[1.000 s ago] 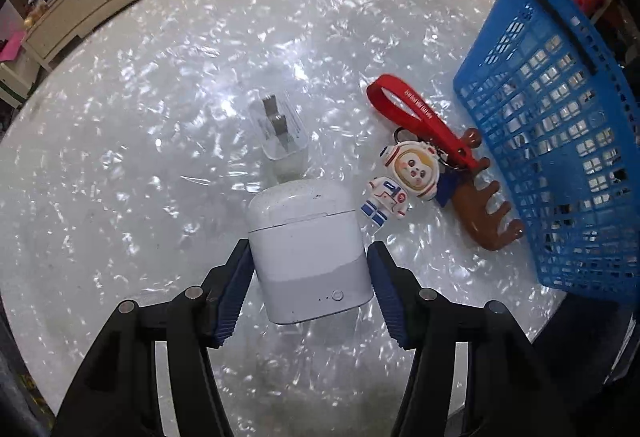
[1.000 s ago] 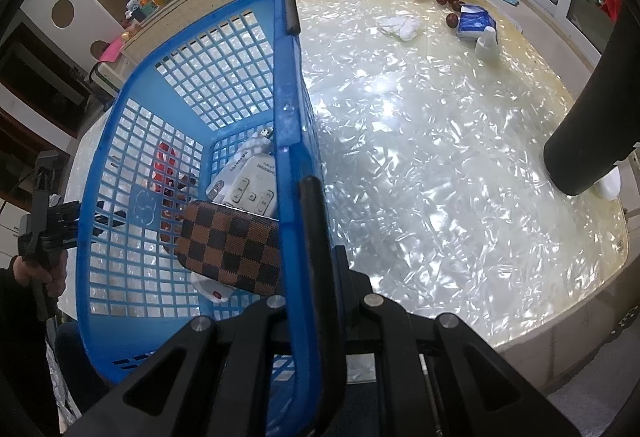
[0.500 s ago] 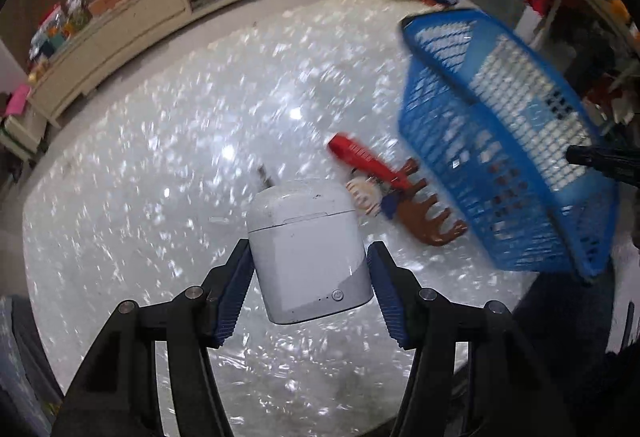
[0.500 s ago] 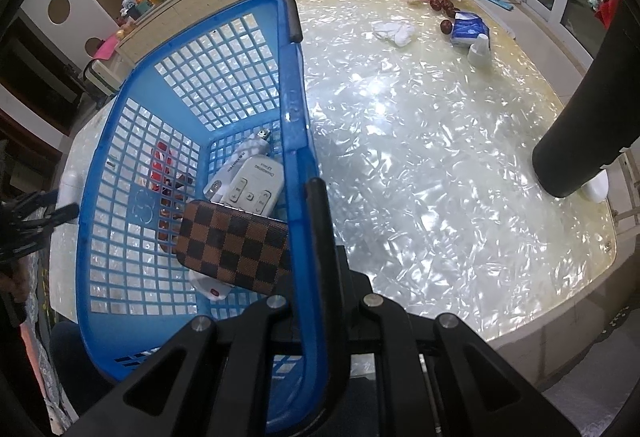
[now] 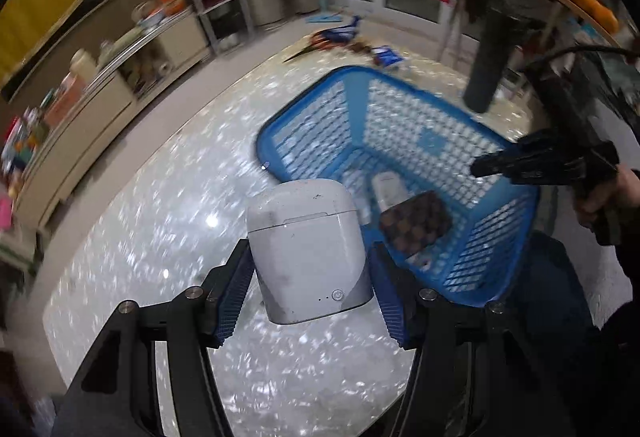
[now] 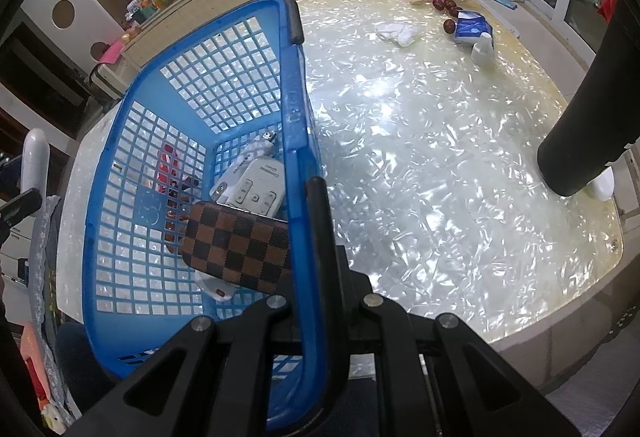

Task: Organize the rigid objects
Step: 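Lift the white earbud case with the left gripper and carry it over the basket, then open the left gripper to drop the earbud case into the basket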

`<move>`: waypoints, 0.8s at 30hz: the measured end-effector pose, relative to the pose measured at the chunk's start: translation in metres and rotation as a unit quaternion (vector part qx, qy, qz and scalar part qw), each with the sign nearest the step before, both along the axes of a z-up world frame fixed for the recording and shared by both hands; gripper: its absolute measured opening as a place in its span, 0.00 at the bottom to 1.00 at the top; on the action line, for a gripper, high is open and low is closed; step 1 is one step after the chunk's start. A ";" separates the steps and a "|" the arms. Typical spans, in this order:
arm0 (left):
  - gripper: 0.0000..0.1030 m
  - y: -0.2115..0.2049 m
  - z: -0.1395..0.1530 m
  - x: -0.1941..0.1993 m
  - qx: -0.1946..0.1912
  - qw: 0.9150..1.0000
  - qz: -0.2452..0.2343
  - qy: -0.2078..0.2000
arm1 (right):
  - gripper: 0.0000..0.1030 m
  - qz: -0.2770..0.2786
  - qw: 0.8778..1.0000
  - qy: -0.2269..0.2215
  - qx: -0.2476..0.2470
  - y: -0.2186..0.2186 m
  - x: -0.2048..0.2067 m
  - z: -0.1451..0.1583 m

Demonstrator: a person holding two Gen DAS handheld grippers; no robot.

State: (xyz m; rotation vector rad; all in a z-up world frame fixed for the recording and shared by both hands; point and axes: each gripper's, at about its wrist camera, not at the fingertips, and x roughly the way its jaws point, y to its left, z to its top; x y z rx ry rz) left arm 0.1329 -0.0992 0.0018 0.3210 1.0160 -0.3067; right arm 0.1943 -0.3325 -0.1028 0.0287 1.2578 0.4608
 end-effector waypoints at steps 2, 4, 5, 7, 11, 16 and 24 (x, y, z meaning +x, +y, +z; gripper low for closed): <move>0.60 -0.014 0.000 0.003 0.004 1.000 -0.018 -0.003 | 0.07 0.000 1.000 0.000 0.002 -0.001 0.000 0.000; 0.60 -0.026 -0.004 0.008 0.005 0.999 -0.035 -0.004 | 0.07 0.000 1.000 0.000 0.003 -0.001 0.000 0.000; 0.60 -0.033 -0.007 0.011 0.006 0.999 -0.045 -0.006 | 0.08 0.001 1.000 0.000 0.004 -0.002 0.000 0.000; 0.60 -0.046 -0.014 0.018 0.006 0.998 -0.065 -0.006 | 0.07 0.001 1.000 -0.001 0.005 -0.002 0.000 0.000; 0.61 -0.070 -0.034 0.028 0.012 0.994 -0.107 -0.009 | 0.08 0.002 1.000 -0.001 0.007 -0.002 -0.001 0.000; 0.60 -0.092 -0.060 0.039 0.009 0.990 -0.139 0.002 | 0.08 -0.001 1.000 -0.003 0.012 -0.004 -0.001 -0.001; 0.60 -0.107 -0.090 0.054 0.030 0.984 -0.170 0.037 | 0.08 -0.003 1.000 -0.002 0.020 -0.005 -0.001 0.000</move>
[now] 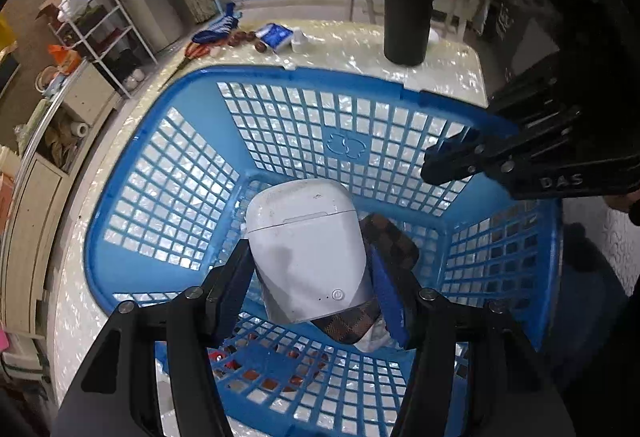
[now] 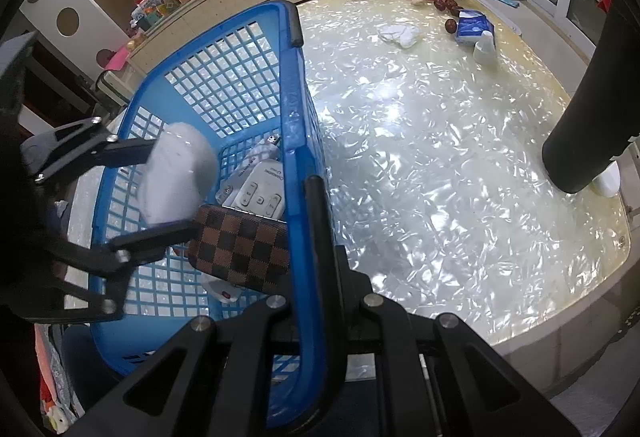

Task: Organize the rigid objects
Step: 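Open the left gripper to drop the earbud case into the basket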

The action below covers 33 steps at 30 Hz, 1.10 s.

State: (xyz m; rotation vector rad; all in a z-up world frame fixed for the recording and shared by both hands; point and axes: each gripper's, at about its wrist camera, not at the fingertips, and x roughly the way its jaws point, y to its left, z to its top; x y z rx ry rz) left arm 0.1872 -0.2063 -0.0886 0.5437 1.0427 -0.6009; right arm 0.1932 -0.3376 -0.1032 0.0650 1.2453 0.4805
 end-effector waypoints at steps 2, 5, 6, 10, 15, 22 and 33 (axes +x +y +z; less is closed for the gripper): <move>0.61 -0.001 -0.003 0.002 0.000 1.000 -0.009 -0.001 | 0.08 0.000 1.000 -0.001 0.001 0.000 0.000 0.000; 0.61 -0.003 -0.011 0.006 0.020 1.000 -0.020 0.001 | 0.08 -0.003 1.000 -0.003 0.004 -0.001 -0.001 0.000; 0.61 -0.004 -0.014 0.007 0.021 0.999 -0.026 0.006 | 0.08 -0.004 1.000 -0.003 0.005 -0.001 -0.001 0.000; 0.61 -0.008 -0.024 0.011 0.033 0.999 -0.035 0.016 | 0.08 -0.003 1.000 -0.004 0.007 -0.001 -0.001 0.000; 0.61 -0.011 -0.029 0.014 0.048 0.997 -0.045 0.032 | 0.08 -0.003 1.000 -0.004 0.008 -0.002 -0.001 0.000; 0.57 -0.011 -0.032 0.013 0.060 0.997 -0.044 0.032 | 0.08 -0.003 1.000 -0.004 0.009 -0.002 -0.001 0.000; 0.89 -0.003 -0.027 0.011 0.058 0.997 -0.032 0.043 | 0.08 -0.002 1.000 -0.004 0.010 -0.002 -0.001 0.000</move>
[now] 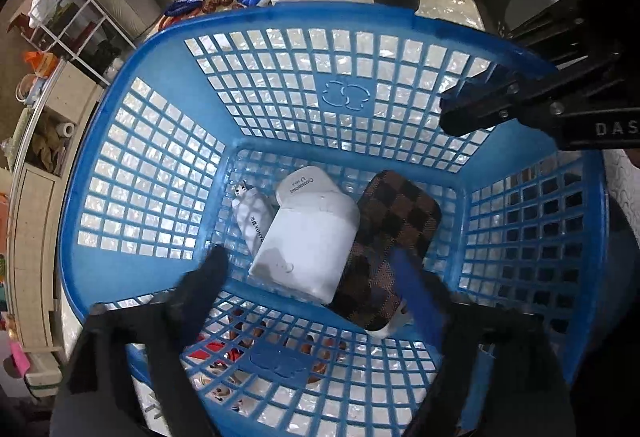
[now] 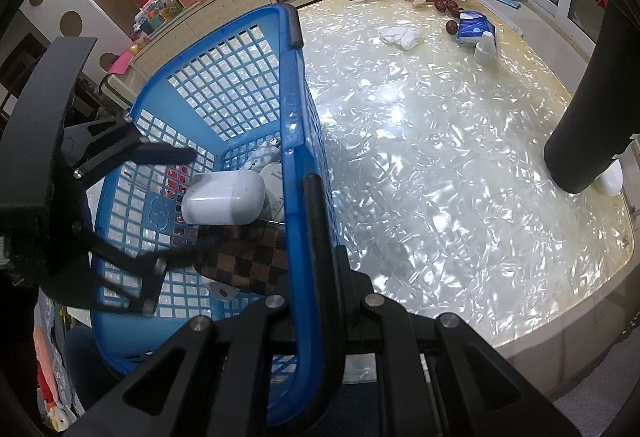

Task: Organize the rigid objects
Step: 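Open the left gripper to drop the earbud case into the basket, then move the left gripper to the astronaut keychain and grasp it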

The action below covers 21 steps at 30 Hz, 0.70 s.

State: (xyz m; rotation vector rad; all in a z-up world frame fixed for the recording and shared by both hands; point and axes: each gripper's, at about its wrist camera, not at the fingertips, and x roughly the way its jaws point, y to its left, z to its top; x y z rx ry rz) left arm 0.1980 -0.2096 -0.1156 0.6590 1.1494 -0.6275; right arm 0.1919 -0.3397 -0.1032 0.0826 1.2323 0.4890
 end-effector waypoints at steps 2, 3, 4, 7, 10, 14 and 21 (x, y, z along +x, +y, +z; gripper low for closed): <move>0.97 0.002 0.004 -0.003 -0.005 1.000 0.000 0.007 | 0.08 0.000 1.000 0.000 0.001 0.000 0.000 0.000; 0.99 0.003 0.006 -0.004 -0.006 1.000 0.000 0.008 | 0.09 0.000 1.000 0.000 0.001 0.000 0.000 0.000; 1.00 0.004 0.009 -0.006 -0.006 1.000 0.000 0.010 | 0.09 0.000 1.000 0.000 0.000 0.000 0.000 0.000; 1.00 0.010 0.022 -0.010 0.012 1.000 0.013 0.001 | 0.09 0.000 1.000 0.000 0.000 0.000 0.000 0.000; 1.00 0.025 0.046 -0.018 0.008 0.999 0.036 -0.017 | 0.09 0.002 1.000 -0.001 -0.003 0.002 0.000 0.001; 1.00 0.054 0.076 -0.028 -0.003 0.997 0.077 -0.030 | 0.09 0.005 1.000 0.000 -0.004 0.003 0.000 0.000; 1.00 0.133 0.092 -0.038 0.001 0.981 0.194 -0.029 | 0.08 0.001 1.000 0.000 -0.003 0.001 0.002 -0.001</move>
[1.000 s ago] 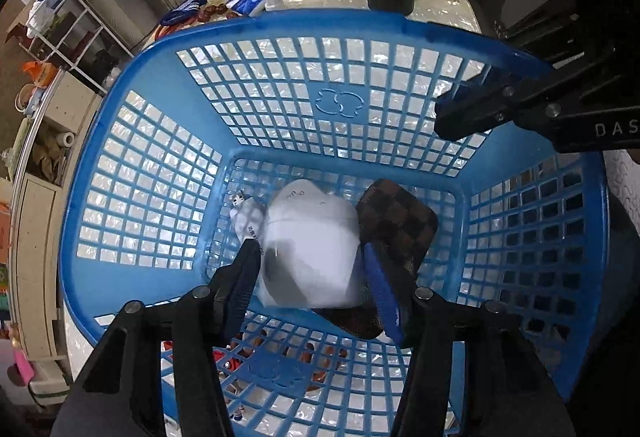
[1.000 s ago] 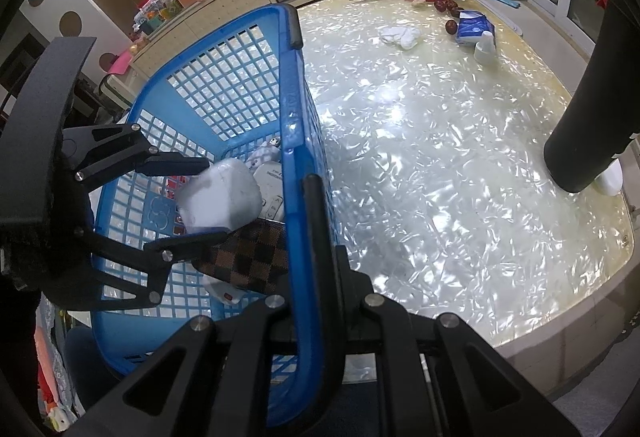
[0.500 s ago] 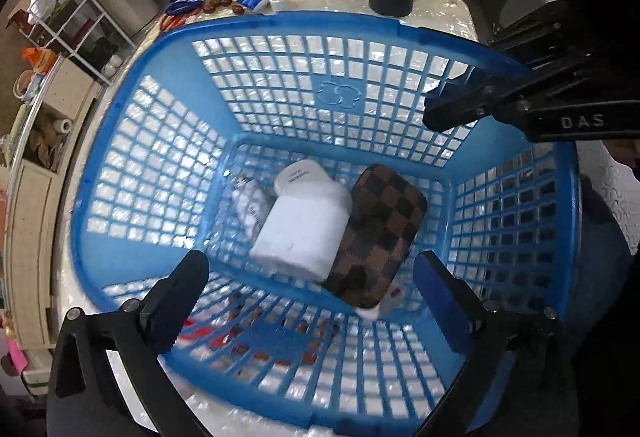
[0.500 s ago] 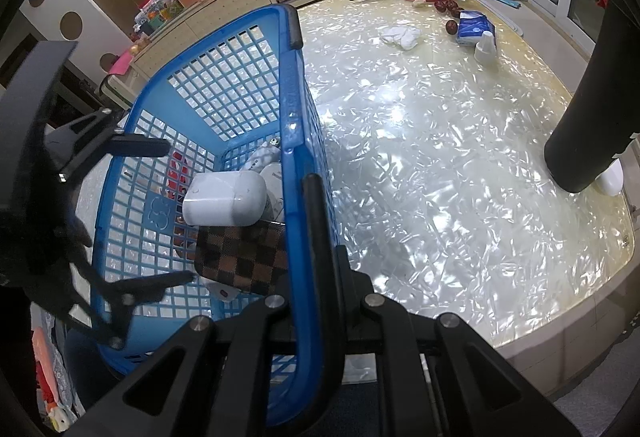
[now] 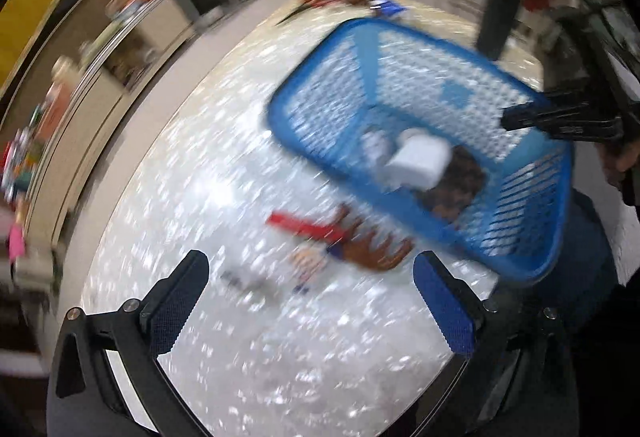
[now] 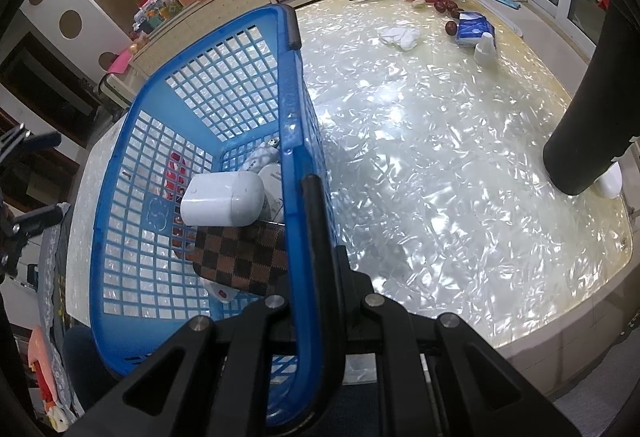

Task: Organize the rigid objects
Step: 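Move the left gripper to the astronaut keychain and grasp it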

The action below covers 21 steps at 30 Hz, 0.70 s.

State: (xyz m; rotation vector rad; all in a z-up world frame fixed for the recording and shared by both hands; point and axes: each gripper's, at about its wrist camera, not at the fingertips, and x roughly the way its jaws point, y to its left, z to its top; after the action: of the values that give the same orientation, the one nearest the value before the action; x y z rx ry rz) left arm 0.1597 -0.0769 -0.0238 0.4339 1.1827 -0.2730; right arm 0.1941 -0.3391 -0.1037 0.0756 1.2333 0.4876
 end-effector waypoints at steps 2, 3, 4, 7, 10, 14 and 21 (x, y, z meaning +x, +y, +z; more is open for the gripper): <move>1.00 0.023 -0.004 -0.002 -0.015 0.999 0.038 0.009 | 0.08 0.001 1.000 0.000 -0.001 0.000 0.000 0.000; 1.00 0.031 -0.008 -0.004 -0.027 0.998 0.055 0.013 | 0.08 0.001 1.000 -0.001 -0.001 0.000 0.000 0.000; 1.00 0.038 -0.012 -0.006 -0.036 0.997 0.069 0.017 | 0.08 0.000 1.000 0.000 -0.001 0.000 0.000 0.000; 1.00 0.050 -0.031 -0.016 -0.058 0.993 0.095 0.031 | 0.08 0.001 1.000 0.000 -0.001 0.000 0.000 0.000; 1.00 0.052 -0.051 -0.024 -0.063 0.992 0.100 0.040 | 0.08 0.003 1.000 0.000 -0.005 0.001 0.001 0.000; 1.00 0.053 -0.081 -0.025 -0.066 0.992 0.098 0.051 | 0.08 0.002 1.000 0.000 -0.007 0.002 0.001 0.000; 1.00 0.053 -0.109 -0.022 -0.062 0.995 0.072 0.029 | 0.08 0.002 1.000 0.002 -0.007 0.001 0.001 -0.001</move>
State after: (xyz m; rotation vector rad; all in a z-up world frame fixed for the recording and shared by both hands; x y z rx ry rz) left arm 0.1377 -0.0238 -0.1326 0.2325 1.2409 -0.2349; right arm 0.1955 -0.3376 -0.1044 0.0635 1.2414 0.4820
